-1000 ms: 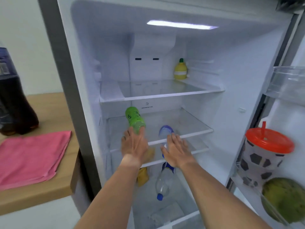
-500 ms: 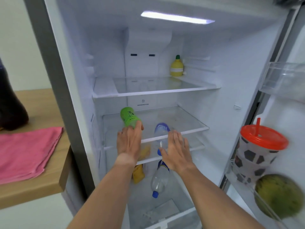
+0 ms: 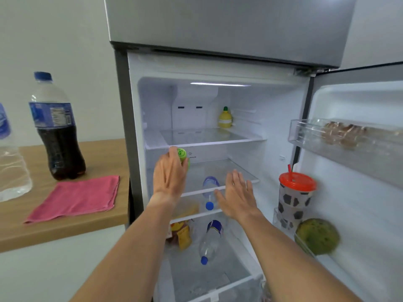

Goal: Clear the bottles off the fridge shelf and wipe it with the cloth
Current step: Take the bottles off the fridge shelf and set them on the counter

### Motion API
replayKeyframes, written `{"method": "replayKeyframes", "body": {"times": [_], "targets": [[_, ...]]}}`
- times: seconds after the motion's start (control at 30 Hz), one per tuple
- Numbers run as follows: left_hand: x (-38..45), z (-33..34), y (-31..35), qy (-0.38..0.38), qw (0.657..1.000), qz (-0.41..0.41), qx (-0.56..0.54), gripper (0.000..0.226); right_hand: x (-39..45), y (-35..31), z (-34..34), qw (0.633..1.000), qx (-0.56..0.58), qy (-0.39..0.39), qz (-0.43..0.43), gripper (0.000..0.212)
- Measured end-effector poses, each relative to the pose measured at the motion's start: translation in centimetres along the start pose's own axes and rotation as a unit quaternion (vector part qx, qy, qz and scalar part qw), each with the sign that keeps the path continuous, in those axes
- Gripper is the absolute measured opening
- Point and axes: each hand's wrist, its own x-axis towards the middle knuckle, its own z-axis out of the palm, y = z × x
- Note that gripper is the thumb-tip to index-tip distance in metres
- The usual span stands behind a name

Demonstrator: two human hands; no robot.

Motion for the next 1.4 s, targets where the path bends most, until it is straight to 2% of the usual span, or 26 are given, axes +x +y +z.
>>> {"method": "replayKeyframes", "body": {"times": [0.2, 0.27, 0.37, 0.47, 0.63, 0.97, 1.13, 1.23, 1.4], "targets": [[0.0, -6.7, 2.6, 0.091, 0.996, -0.002, 0.005, 0.034, -2.8, -2.3, -4.6, 1.0, -0.006, 0.026, -0.01, 0.073], [0.0, -9.1, 3.2, 0.107, 0.993, -0.026, -0.051, 0.035, -3.7, -3.7, -6.0, 0.999, 0.008, 0.027, -0.018, 0.074], [-0.3, -12.8, 3.7, 0.104, 0.972, -0.091, -0.19, 0.033, -5.1, -5.7, -7.8, 0.999, 0.022, 0.027, -0.034, 0.073], [-0.5, -16.5, 3.4, 0.087, 0.965, -0.108, -0.222, 0.033, -6.3, -8.2, -9.2, 0.998, 0.023, 0.022, -0.057, 0.074], [-0.1, -21.4, 1.4, 0.112, 0.974, -0.09, -0.175, 0.032, -7.4, -13.8, -9.9, 0.991, 0.059, 0.017, -0.115, 0.074], [0.3, -28.2, -11.5, 0.174, 0.966, -0.176, -0.073, 0.038, -6.8, -27.0, -5.0, 0.966, 0.084, -0.004, -0.244, 0.074], [1.3, -30.0, -16.3, 0.206, 0.957, -0.196, -0.058, 0.031, -5.6, -31.3, -2.2, 0.965, 0.054, -0.042, -0.251, 0.079], [2.0, -30.1, -18.0, 0.219, 0.953, -0.204, -0.057, 0.035, -5.3, -32.5, -0.7, 0.966, 0.048, -0.073, -0.244, 0.082], [2.9, -29.4, -20.4, 0.238, 0.954, -0.175, -0.054, 0.036, -4.8, -33.4, 1.0, 0.967, 0.003, -0.145, -0.207, 0.088]]}}
